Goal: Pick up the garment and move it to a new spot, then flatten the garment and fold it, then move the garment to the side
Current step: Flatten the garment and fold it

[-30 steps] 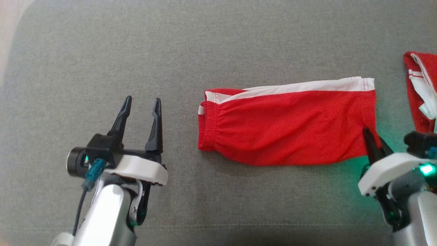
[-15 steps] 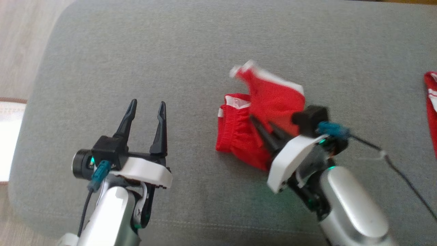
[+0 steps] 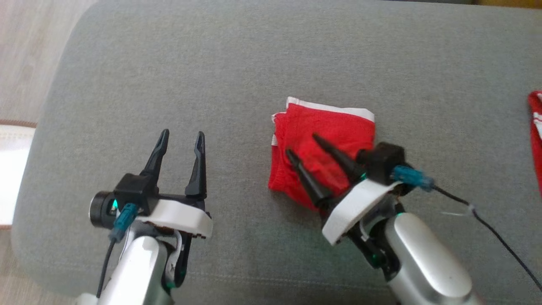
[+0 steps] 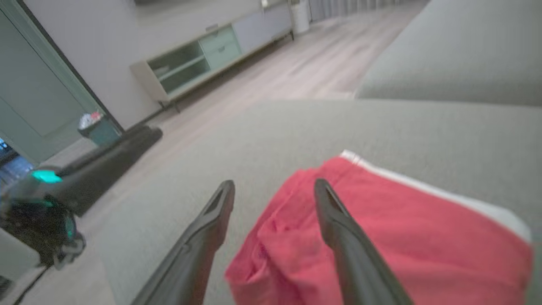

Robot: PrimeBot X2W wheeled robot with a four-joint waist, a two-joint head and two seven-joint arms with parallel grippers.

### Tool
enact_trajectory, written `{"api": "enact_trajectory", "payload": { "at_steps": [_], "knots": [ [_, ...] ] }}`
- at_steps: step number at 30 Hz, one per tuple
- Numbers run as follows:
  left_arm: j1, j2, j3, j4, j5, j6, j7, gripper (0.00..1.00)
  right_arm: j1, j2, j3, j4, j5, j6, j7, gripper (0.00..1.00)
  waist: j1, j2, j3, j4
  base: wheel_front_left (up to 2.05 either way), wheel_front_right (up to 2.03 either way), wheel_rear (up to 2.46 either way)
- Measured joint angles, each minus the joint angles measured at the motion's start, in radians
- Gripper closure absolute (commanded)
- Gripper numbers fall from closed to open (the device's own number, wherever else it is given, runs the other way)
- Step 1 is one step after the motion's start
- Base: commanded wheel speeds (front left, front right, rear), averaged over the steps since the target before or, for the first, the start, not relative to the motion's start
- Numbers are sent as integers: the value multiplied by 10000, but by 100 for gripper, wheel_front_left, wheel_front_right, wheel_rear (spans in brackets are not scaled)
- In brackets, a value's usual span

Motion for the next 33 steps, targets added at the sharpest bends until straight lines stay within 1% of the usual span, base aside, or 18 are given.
{"api": "enact_trajectory", "payload": {
  "at_steps": [3,6,9,10,11,14,16,18,21,28,33],
  "knots": [
    [58,23,84,0,0,12,0,0,5,-33,-462,-562,-201,0,-700,0,0,0,-88,-191,0,0,0],
    [232,81,140,2,0,73,2,0,113,-127,-1597,-1118,-520,0,-1108,0,0,0,-189,-406,0,0,0],
    [360,155,167,-6,0,100,2,0,611,-399,-3018,-1578,-909,0,-1248,0,0,0,-281,-646,0,0,0],
    [377,213,174,-15,0,146,2,0,1109,-543,-3919,-1816,-1122,0,-1250,0,0,0,-338,-805,0,0,0],
    [377,213,174,-15,0,146,2,0,1109,-543,-3919,-1816,-1122,0,-1250,0,0,0,-338,-805,0,0,0],
    [384,343,209,-56,0,184,12,0,1889,-644,-4953,-2130,-1352,0,-1181,0,0,0,-407,-1040,0,0,0],
    [410,391,226,-109,-2,203,27,0,2330,-644,-5346,-2326,-1430,0,-1058,0,0,0,-440,-1175,0,0,0],
    [455,407,226,-182,-2,228,102,0,2672,-640,-5555,-2508,-1498,0,-986,0,0,0,-453,-1278,0,0,0],
    [574,443,226,-263,-2,259,165,0,2935,-577,-5599,-2754,-1503,0,-872,0,0,0,-436,-1372,0,0,0],
    [595,543,232,-382,-92,349,236,0,3003,-362,-5563,-2947,-1503,0,-796,0,0,0,-403,-1426,0,0,0],
    [595,583,230,-426,-92,360,274,0,3003,-357,-5551,-2972,-1503,0,-740,0,0,0,-387,-1377,0,0,0]
  ]
}}
